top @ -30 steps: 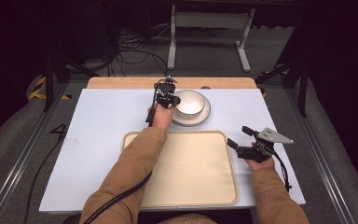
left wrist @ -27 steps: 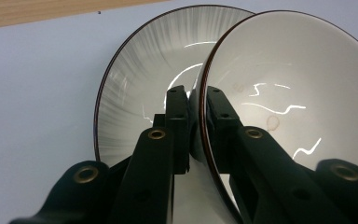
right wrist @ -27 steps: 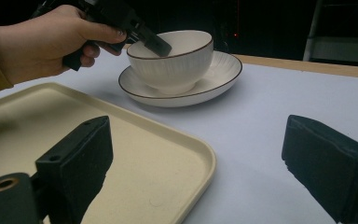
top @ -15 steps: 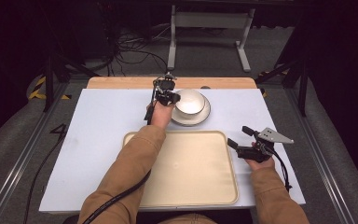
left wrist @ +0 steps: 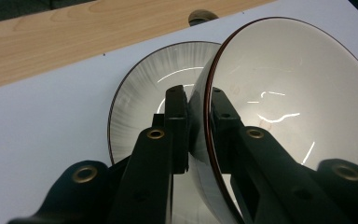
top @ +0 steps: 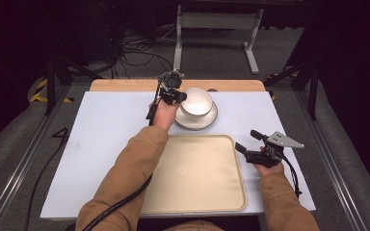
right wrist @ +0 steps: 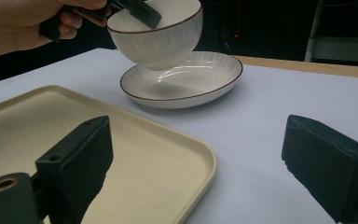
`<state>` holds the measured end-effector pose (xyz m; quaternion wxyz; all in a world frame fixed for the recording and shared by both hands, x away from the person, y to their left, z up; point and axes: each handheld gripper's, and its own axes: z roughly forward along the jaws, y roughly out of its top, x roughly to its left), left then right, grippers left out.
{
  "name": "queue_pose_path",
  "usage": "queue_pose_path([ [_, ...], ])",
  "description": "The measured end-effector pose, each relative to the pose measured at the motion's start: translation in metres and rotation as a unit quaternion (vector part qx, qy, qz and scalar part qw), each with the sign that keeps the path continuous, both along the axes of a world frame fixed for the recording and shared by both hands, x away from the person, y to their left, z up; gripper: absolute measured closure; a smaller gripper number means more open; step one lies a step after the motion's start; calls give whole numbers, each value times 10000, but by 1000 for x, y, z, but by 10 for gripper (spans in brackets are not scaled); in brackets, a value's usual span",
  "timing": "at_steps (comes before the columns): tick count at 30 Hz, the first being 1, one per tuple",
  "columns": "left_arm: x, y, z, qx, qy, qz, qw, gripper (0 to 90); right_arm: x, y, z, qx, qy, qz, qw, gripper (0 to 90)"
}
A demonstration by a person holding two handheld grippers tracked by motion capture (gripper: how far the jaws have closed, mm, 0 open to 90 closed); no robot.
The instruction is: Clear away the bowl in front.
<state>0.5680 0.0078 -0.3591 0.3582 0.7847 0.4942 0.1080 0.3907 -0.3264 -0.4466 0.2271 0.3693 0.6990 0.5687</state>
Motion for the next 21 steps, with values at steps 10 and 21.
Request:
queue_pose_path([
  [10,-11,7,24,123,-159,-211,9996,815,0,-1,0,49,20,5,10000,91],
  [21,-22,8,44,275,-182,-673,9972,813,0,1,-1,17,59,65,10000,91],
])
